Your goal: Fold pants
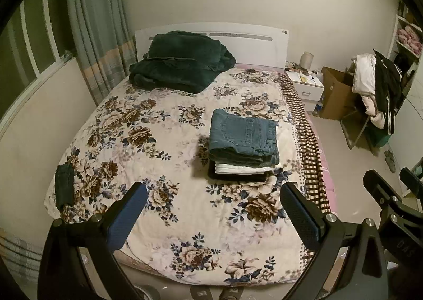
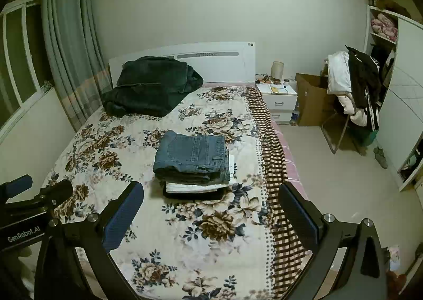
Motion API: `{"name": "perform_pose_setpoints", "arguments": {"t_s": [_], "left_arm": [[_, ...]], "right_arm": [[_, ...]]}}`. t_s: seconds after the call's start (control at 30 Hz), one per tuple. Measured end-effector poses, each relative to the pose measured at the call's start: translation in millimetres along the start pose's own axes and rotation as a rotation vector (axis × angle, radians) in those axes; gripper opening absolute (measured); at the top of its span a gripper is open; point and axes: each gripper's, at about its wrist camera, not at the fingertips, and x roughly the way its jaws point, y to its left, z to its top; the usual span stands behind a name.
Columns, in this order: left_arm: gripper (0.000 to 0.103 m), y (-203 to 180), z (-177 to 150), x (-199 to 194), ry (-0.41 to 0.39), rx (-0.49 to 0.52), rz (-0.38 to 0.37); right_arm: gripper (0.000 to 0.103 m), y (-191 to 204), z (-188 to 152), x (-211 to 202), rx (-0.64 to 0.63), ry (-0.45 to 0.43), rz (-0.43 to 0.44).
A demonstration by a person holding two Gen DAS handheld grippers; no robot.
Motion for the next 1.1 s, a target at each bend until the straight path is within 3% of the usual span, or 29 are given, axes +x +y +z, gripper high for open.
{"name": "perform_pose_setpoints", "arguments": {"t_s": [1.1], "left_arm": [[0.103, 0.1, 11.4, -0.8, -0.009, -0.014, 0.002]], "right_arm": [[0.103, -4.8, 6.0, -2.5, -0.011, -0.01, 0.001]]}}
